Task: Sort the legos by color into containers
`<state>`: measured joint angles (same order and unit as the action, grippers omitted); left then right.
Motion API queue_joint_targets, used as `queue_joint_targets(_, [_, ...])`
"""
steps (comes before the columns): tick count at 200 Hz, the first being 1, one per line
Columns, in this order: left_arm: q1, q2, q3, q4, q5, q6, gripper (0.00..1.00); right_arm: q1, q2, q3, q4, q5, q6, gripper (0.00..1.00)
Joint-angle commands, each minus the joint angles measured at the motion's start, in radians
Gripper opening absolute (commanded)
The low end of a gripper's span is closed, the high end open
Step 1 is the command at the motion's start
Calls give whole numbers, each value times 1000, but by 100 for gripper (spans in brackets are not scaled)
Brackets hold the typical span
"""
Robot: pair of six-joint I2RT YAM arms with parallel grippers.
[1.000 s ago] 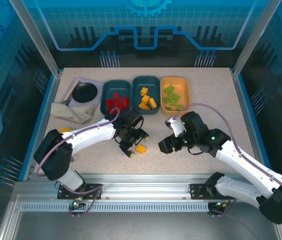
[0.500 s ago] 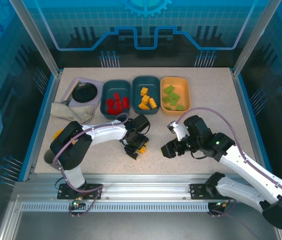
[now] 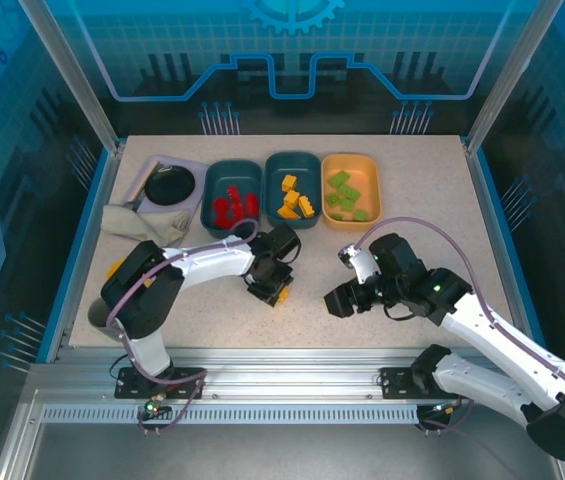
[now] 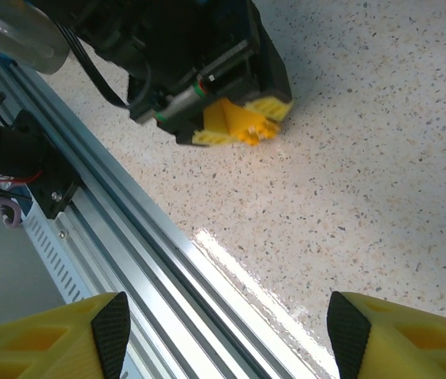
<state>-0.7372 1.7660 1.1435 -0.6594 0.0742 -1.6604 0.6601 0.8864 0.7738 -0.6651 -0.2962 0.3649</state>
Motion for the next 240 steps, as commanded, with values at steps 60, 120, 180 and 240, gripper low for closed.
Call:
queue_joint_targets(60, [210,110,549,-142,2,592,34,-238,179,190,333,-43,148,72])
queue_joint_targets(120, [276,500,1046,-84,91,972,37,-287,450,424,358,50,243,73])
queue_joint_targets(180, [317,787,1324,-24,158,957,38,-297,498,480,271,88,262,77])
queue_joint_targets(240, [317,859,1356,-16,163,956,43,-301,538,514,227,87,263,78])
